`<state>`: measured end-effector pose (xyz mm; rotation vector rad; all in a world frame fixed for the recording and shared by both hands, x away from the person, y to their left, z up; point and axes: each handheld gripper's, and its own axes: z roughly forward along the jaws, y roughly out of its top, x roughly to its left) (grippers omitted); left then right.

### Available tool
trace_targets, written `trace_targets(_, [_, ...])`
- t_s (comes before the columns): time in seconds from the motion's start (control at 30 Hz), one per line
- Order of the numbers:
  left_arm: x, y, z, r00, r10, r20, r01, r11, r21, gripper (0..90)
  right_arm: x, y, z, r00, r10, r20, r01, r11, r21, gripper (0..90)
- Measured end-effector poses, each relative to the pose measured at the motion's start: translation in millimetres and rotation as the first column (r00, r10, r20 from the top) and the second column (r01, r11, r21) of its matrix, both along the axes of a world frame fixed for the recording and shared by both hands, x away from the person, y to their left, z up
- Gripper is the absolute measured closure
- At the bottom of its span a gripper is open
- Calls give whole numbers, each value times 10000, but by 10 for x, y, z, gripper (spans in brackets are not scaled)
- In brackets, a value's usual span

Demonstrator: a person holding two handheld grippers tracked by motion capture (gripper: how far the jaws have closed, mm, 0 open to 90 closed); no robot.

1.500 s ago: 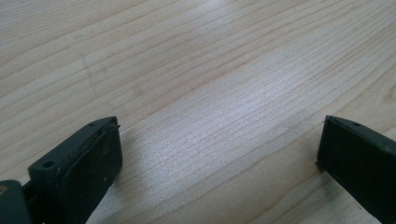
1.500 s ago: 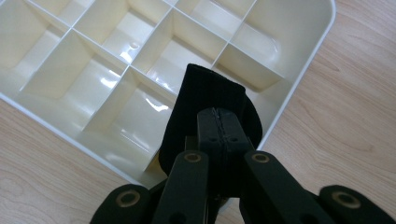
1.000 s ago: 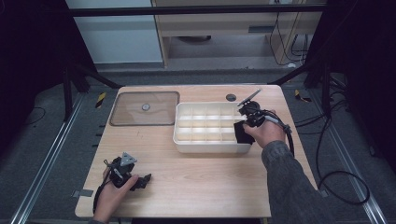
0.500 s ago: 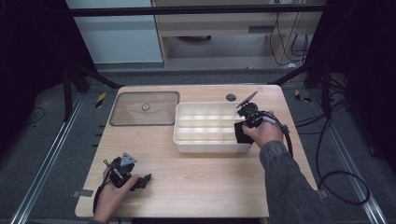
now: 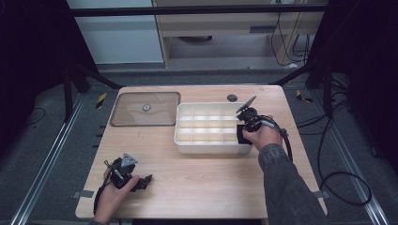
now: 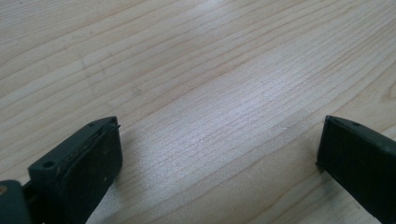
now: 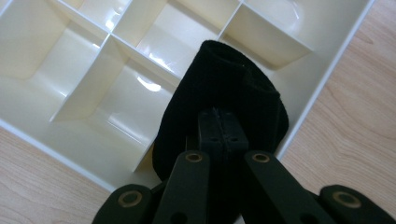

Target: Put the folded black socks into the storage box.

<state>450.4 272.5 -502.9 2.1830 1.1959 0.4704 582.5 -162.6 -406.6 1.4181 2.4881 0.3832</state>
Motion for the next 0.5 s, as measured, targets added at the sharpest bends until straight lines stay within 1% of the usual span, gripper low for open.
trace_targets(0.3, [-2,-1,1,10000,-29,-17,29,10000,16,0,10,-28,-47,9993,-103,-354,112,9997,237,900])
trace_targets(0.43, [-4,-6,-1,10000,14,6,-14,10000,-30,0,5,-16,-66,9990,-77,-446,83,9999,146,900])
trace_targets(0.5, [-4,-6,-1,10000,16,8,-15,10000,-33,0,6,-20,-74,9989,-72,-457,81,9998,182,900])
